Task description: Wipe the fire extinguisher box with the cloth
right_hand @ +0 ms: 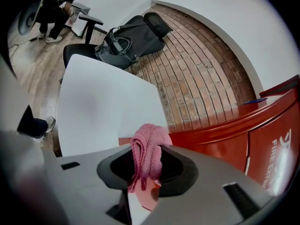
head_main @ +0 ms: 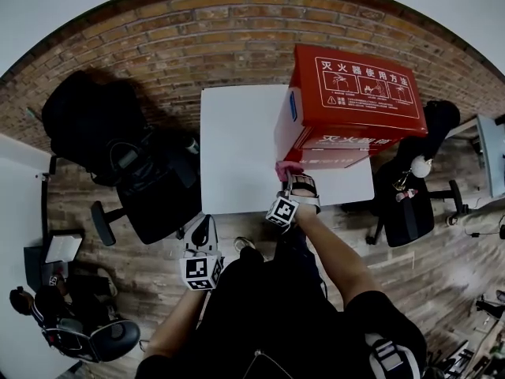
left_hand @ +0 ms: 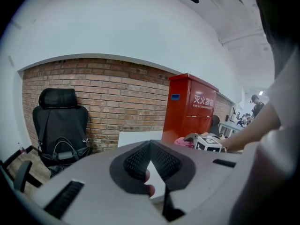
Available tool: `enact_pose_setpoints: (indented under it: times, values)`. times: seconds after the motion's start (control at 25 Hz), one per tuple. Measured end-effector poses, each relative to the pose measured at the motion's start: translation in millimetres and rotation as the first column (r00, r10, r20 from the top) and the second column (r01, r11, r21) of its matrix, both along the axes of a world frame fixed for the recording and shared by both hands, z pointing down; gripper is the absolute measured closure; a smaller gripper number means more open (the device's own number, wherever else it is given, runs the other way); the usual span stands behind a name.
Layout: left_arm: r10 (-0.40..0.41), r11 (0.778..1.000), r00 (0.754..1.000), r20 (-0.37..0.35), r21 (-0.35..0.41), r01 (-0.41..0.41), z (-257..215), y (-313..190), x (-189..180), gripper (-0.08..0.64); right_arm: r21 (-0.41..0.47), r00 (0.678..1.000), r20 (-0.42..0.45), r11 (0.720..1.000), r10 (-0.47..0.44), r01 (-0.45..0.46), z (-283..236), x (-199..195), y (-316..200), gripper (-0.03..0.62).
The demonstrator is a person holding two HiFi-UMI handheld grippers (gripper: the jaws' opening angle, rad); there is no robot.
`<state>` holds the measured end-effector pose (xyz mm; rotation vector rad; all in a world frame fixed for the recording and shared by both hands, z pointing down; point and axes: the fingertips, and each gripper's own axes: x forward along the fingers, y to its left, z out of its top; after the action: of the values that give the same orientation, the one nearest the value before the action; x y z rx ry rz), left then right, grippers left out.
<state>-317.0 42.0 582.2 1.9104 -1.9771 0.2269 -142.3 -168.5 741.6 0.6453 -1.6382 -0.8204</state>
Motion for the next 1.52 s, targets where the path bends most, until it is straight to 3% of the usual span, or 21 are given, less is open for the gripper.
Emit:
enact_pose_setpoints:
  times: [0.72,1.52]
  values:
    - [-0.053,0.997,0.999,0.004,-0.051,0.053,15,13,-19,0.538,-0.146,0.998,-0.048,0.989,0.028,-0.035,71,-4,2,0.471]
    - [-0.078,0.993,0.996,0.036,-0.087,0.081,25,25,-34,0.538,-0.251,0.993,-0.109,0.966,0.036,-0.063,135,2,2,0.471]
